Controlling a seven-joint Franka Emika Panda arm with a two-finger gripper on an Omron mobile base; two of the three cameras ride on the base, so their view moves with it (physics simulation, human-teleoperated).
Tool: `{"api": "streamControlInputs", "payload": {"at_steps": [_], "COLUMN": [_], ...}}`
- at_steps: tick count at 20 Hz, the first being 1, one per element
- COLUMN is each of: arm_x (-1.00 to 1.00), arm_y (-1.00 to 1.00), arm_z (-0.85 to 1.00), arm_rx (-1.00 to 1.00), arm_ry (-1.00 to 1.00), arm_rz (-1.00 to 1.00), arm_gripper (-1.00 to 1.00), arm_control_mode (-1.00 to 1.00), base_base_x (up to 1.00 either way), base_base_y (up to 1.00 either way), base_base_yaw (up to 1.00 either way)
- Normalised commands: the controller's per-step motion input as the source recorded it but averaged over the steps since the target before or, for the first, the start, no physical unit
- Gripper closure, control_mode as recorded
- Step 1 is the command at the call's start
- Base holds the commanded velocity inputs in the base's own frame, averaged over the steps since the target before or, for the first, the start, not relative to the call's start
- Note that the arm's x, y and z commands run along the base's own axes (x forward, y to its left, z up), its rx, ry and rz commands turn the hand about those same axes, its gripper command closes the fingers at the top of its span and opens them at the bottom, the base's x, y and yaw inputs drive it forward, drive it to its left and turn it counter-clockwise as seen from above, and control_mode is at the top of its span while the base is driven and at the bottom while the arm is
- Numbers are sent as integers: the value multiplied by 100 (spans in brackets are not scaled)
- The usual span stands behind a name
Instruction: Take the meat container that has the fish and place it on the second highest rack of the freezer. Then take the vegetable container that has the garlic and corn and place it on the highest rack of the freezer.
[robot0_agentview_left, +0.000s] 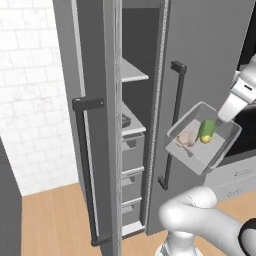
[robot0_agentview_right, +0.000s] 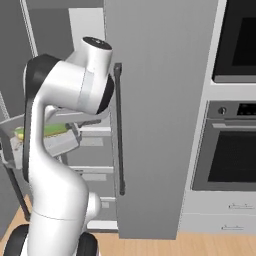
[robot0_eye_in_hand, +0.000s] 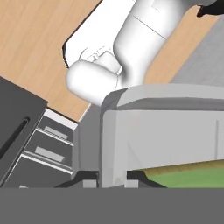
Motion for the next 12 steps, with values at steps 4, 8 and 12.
{"api": "streamControlInputs", "payload": {"at_steps": [4, 8, 12], "arm_x": [0, 5, 0], "arm_y": [0, 33, 25], "arm_z": [0, 0, 26], "arm_rx": [0, 11, 20], "arm_ry": [0, -7, 0], "arm_rz": [0, -20, -19], "arm_gripper": [100, 100, 100], "arm_control_mode": [100, -100, -100], "base_base_x": [13, 0, 0], "base_base_y": [9, 0, 0], "base_base_yaw": [-13, 0, 0]}}
